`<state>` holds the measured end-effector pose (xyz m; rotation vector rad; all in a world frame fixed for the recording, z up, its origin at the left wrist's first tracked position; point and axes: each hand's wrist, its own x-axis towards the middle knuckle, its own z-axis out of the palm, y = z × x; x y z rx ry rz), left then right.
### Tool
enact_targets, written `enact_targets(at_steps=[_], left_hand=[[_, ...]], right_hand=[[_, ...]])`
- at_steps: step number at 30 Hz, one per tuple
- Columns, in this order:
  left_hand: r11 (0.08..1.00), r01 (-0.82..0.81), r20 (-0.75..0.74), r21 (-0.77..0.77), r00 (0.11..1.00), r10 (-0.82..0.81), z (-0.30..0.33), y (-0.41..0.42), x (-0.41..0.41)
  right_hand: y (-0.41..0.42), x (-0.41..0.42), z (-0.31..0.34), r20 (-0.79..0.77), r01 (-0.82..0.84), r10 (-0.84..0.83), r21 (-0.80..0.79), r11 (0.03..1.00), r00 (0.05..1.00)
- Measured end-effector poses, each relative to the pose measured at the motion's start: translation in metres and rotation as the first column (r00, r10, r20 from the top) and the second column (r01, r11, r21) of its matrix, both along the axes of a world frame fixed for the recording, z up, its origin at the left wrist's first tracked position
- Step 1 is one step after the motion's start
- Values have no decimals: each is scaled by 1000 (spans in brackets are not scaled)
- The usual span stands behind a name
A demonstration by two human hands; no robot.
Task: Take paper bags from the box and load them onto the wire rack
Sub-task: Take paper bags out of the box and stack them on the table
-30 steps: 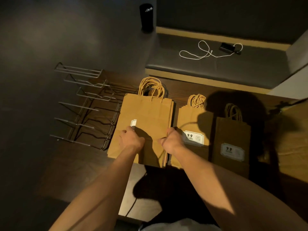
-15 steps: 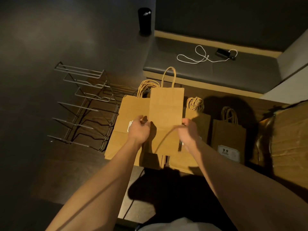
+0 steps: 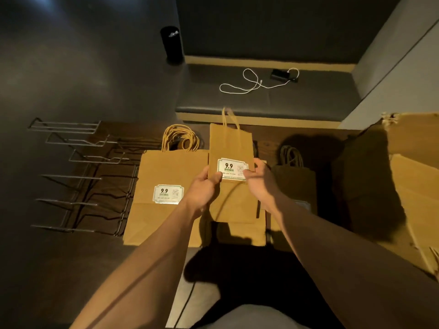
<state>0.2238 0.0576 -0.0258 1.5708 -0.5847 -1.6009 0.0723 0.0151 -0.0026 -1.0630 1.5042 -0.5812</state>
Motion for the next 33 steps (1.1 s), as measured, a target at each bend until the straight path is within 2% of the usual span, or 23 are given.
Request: enact_targets(at_steps=[2, 6, 8, 9, 10, 14, 16, 19, 23, 27, 33], left_hand=[[1000, 13, -10, 16, 1000, -13, 0, -2, -14], [997, 81, -36, -19, 996, -81, -8, -11, -55], [983, 176, 121, 46, 976, -181, -16, -15, -76], [963, 251, 215, 95, 940, -266, -19, -16, -86], [938, 322, 248, 131, 905, -345, -24, -16, -96], [857, 476, 189, 197, 839, -509, -38, -14, -137], [850, 481, 189, 214, 834, -519, -43, -13, -151], [882, 374, 184, 288, 882, -434, -48, -10, -167], [868, 360, 269, 342, 848, -457, -55, -15, -177], [871, 337, 277, 359, 852, -444, -55, -20, -175], [901, 270, 177, 339, 923, -343, -69, -18, -175]], right_hand=[[0, -17, 0, -20, 16, -15, 49, 999, 1000], [4, -62, 0, -62, 220, -218, 35, 975, 974], [7, -86, -2, -109, 287, -283, 27, 957, 953], [9, -97, -3, -133, 307, -301, 27, 951, 944], [12, -108, -6, -158, 327, -319, 30, 944, 934], [22, -145, -30, -190, 363, -339, 107, 926, 921], [23, -156, -43, -175, 351, -322, 169, 921, 930], [24, -160, -46, -166, 360, -329, 225, 905, 930], [22, -158, -62, -195, 467, -425, 294, 834, 884], [18, -159, -75, -245, 537, -481, 282, 795, 842], [17, -156, -77, -307, 494, -416, 248, 833, 856]])
